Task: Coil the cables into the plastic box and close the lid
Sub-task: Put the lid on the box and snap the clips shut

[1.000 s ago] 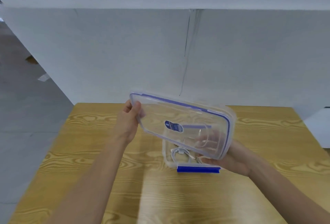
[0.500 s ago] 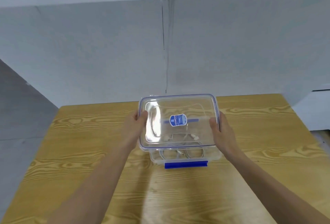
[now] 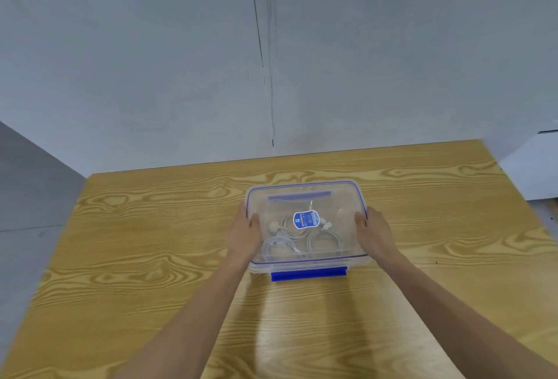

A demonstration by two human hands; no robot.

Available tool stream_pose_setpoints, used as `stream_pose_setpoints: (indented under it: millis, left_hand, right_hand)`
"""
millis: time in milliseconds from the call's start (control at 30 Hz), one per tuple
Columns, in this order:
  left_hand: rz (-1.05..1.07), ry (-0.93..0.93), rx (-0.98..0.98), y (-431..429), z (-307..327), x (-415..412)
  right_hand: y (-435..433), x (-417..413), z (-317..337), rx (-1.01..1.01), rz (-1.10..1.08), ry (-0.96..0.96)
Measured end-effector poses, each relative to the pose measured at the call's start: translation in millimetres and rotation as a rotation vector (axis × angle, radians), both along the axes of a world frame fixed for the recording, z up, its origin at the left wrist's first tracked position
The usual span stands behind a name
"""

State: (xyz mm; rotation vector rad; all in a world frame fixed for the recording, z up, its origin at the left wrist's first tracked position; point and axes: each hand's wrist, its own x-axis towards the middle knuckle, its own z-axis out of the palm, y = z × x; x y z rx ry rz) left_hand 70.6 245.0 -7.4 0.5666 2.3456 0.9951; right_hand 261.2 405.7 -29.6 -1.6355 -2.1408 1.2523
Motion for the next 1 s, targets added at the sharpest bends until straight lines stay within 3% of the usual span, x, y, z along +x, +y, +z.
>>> stream_pose_setpoints:
  millis: [367,667,1000]
  left_hand:
    - [-0.006,-0.044,0.019,-7.5,-19.9,-5.2]
    - [-0.016,0.009,0.089,-9.6,-25.5,-5.1]
    - [0.107,-0.14,0.084,-7.7,-31.3,-4.2]
  right_hand:
    - [-6.4,2.7,-17.1,0.054,0.056,-0.006]
    - [-11.7,3.2,-28.2,0.076,-0.08,0.081]
    - [-15.6,1.6,-16.4,0.064,-0.051,0.078]
